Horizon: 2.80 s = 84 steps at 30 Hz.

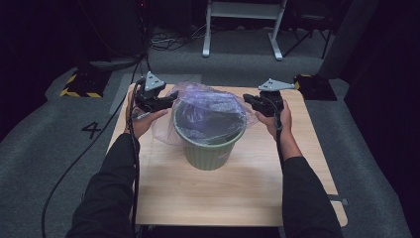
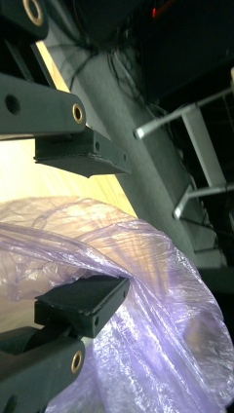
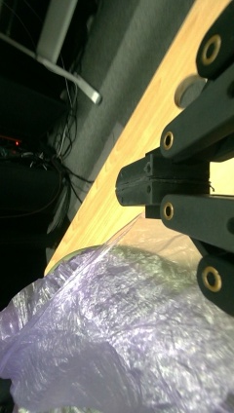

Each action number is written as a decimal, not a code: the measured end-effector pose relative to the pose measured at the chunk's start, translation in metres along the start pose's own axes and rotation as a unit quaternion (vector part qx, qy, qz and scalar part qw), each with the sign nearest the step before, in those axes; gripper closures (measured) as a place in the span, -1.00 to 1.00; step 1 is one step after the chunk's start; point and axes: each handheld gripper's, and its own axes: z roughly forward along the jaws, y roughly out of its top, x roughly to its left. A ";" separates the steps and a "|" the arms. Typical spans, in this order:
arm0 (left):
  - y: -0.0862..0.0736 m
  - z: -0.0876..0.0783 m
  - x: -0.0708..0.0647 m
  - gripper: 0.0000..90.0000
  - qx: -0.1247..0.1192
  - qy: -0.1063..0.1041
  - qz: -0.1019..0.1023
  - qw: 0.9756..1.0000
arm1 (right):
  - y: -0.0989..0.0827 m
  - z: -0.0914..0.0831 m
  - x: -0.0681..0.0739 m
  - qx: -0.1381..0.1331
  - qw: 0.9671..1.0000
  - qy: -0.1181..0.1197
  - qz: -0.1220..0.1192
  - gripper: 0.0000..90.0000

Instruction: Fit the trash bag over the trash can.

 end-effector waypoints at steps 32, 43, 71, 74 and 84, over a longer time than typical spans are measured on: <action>-0.007 -0.096 -0.032 -0.66 -0.040 -0.164 0.040 0.985 | -0.021 -0.103 0.030 -0.064 0.990 0.105 -0.074 -0.25; -0.062 -0.093 -0.085 -0.65 0.015 -0.191 0.104 0.976 | -0.038 -0.097 0.048 -0.034 0.985 0.096 -0.141 -0.10; -0.104 -0.059 -0.093 1.00 0.074 -0.184 0.153 0.968 | -0.095 -0.064 0.058 0.026 0.976 0.143 -0.163 1.00; -0.111 -0.061 -0.089 0.99 0.057 -0.178 0.128 0.974 | -0.103 -0.061 0.058 0.031 0.976 0.150 -0.154 1.00; -0.113 -0.089 -0.048 -0.55 -0.027 -0.151 -0.025 0.988 | -0.104 -0.069 0.057 0.018 0.980 0.137 -0.143 0.76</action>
